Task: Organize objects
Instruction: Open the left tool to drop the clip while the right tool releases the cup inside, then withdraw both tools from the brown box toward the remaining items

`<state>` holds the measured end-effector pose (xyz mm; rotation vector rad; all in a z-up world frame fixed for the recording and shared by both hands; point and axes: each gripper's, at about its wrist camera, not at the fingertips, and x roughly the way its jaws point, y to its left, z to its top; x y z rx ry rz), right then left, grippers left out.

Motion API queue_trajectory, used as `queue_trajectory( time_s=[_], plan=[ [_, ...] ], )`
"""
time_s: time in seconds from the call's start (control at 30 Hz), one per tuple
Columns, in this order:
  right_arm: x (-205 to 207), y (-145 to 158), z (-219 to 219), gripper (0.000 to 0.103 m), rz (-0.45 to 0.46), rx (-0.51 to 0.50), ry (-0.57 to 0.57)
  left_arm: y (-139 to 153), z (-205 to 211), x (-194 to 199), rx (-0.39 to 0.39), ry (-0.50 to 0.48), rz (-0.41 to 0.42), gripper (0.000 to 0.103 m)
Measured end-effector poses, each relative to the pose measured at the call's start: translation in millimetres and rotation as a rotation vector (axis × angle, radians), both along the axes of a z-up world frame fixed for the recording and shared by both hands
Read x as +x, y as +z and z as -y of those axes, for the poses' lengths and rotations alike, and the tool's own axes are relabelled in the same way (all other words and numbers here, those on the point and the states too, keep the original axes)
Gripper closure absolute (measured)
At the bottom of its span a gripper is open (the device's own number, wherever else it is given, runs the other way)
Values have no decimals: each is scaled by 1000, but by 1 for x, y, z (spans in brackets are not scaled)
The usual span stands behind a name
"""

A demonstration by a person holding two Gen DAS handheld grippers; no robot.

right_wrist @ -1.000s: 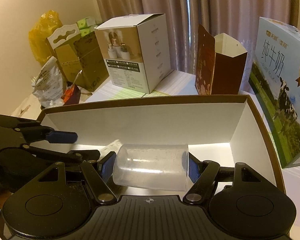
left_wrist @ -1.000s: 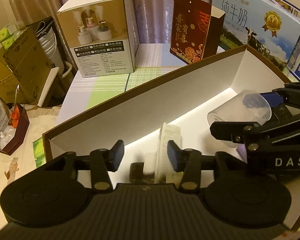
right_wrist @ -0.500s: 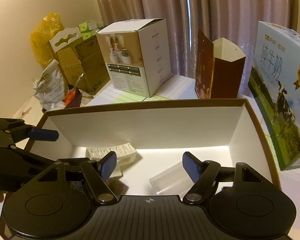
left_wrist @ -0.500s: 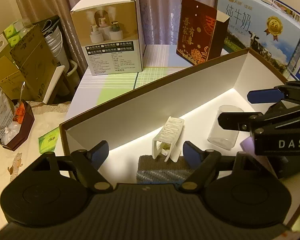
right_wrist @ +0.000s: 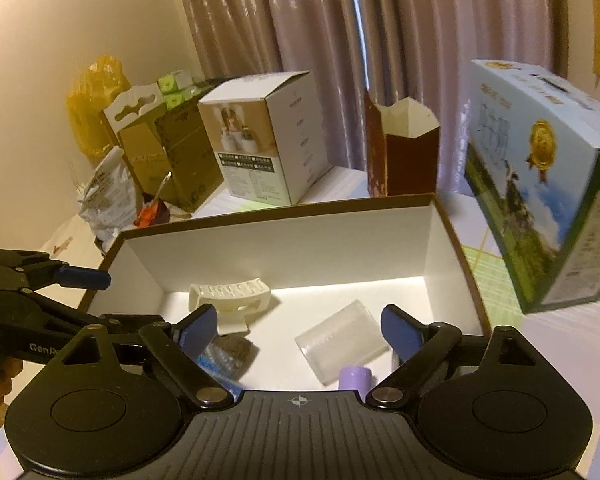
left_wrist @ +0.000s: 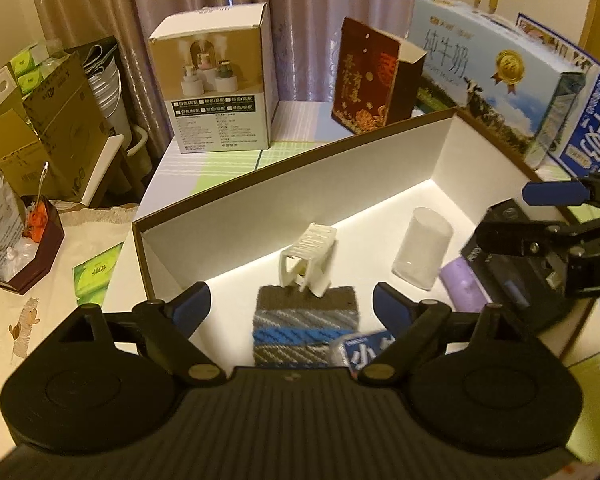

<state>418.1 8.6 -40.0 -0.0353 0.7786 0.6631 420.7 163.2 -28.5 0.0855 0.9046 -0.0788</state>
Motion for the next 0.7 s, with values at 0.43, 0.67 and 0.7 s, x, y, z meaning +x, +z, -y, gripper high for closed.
queue_trajectory(
  time_s=[0.43, 0.67, 0.7],
  plan=[
    [-60, 27, 32, 4, 17, 55, -43, 36, 17, -60, -62, 7, 56, 14],
    [-89, 36, 47, 2, 12, 79, -69, 49, 21, -92, -80, 24, 76, 13],
    [-93, 37, 49, 2, 10, 81, -72, 50, 22, -97, -83, 25, 78, 13]
  ],
)
